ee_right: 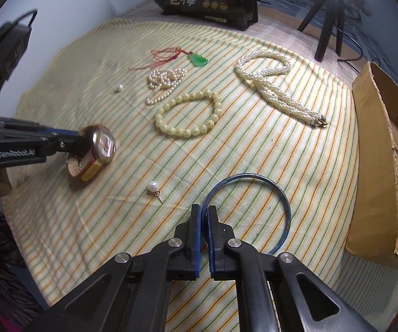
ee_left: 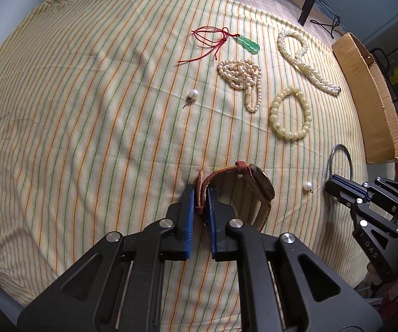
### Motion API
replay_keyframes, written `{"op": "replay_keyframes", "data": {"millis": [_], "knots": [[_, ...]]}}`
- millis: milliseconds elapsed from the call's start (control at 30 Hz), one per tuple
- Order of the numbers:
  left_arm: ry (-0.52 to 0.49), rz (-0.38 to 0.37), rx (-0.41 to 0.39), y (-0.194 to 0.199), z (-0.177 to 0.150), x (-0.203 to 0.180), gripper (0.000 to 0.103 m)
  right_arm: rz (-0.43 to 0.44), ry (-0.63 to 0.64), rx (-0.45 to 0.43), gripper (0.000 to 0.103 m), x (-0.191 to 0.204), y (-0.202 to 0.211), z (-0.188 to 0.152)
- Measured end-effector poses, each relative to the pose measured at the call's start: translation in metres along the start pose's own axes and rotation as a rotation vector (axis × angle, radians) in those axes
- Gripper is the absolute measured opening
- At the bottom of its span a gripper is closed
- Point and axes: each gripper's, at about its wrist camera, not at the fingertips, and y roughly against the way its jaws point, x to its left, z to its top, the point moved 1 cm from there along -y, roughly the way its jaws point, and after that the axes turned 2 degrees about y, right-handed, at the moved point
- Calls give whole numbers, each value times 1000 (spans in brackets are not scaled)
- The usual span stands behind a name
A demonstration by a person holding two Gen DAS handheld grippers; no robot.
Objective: Organize jewelry
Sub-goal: 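Grasp the blue-black ring bangle with the right tool while the left tool grasps the brown watch strap, then carry the bangle and watch over the cardboard box and open both tools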
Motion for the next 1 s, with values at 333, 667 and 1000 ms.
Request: {"op": "replay_keyframes", "data": {"millis": [333, 667, 1000], "knots": [[-37, -25, -76, 25, 3, -16, 7, 55, -54, -100, 1, 0, 35, -1], [-75, -70, -166, 51, 7, -42, 7, 48, -100, -218, 1, -6, 77, -5], [-110, -108, -208, 62, 10, -73, 7, 43, -182, -316, 1, -33, 113, -8]]}}
